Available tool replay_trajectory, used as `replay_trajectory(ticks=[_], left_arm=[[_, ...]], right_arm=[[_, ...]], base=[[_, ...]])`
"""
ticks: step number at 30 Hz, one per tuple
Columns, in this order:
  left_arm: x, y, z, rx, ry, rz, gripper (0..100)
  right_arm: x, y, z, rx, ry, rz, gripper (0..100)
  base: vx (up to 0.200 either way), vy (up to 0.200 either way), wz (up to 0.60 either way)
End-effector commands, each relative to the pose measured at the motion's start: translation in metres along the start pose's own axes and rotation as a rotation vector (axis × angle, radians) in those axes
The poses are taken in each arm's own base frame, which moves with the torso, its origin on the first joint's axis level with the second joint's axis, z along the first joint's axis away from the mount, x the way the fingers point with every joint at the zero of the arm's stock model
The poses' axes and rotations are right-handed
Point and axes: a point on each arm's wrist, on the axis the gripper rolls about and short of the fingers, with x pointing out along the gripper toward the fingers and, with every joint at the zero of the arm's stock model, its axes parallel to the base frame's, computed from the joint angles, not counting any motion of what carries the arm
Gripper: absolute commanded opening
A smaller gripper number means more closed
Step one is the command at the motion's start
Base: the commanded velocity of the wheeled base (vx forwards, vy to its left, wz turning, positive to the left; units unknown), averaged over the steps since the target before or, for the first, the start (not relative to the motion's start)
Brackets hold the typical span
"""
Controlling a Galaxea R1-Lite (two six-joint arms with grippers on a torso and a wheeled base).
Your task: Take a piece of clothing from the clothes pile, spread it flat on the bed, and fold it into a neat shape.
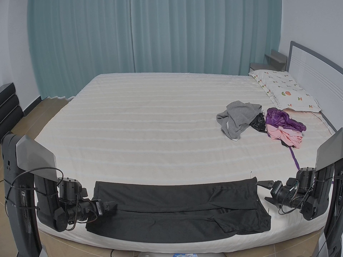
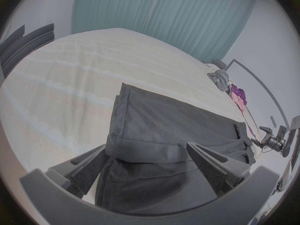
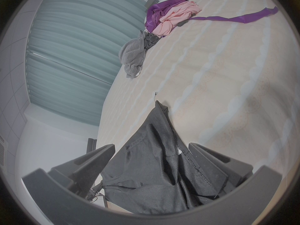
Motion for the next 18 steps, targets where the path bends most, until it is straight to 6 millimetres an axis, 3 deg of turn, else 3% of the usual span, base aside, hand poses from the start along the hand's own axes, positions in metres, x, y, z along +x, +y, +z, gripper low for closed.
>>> replay_trajectory(ticks=[1, 18], left_arm=[[0.007, 0.004, -0.011, 0.005, 0.038, 0.017, 100], [0.001, 0.004, -0.006, 0.026, 0.007, 0.045, 100]], right_arm=[[0.0, 0.001, 0.0, -0.004, -0.005, 0.008, 100], [0.0, 0.001, 0.0, -0.004, -0.005, 0.008, 100]], base=[[0.0, 0.0, 0.0], [0.0, 0.0, 0.0]])
